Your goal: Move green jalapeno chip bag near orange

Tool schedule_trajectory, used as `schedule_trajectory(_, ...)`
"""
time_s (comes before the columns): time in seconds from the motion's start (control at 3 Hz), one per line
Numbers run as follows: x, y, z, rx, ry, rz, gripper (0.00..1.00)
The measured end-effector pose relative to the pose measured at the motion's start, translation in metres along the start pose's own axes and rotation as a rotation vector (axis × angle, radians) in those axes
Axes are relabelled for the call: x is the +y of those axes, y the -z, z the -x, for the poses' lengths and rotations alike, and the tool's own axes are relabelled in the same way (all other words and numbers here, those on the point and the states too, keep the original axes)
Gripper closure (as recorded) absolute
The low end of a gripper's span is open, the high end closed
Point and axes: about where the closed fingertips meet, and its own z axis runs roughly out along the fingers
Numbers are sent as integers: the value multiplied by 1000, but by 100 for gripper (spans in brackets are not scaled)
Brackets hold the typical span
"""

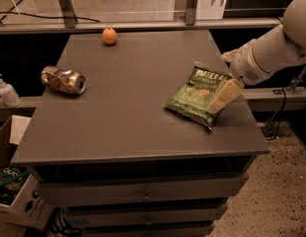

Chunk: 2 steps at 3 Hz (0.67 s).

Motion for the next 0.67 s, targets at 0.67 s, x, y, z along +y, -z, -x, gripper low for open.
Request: schedule_trajectory(0.67,-11,-22,-13,-16,-85,34,19)
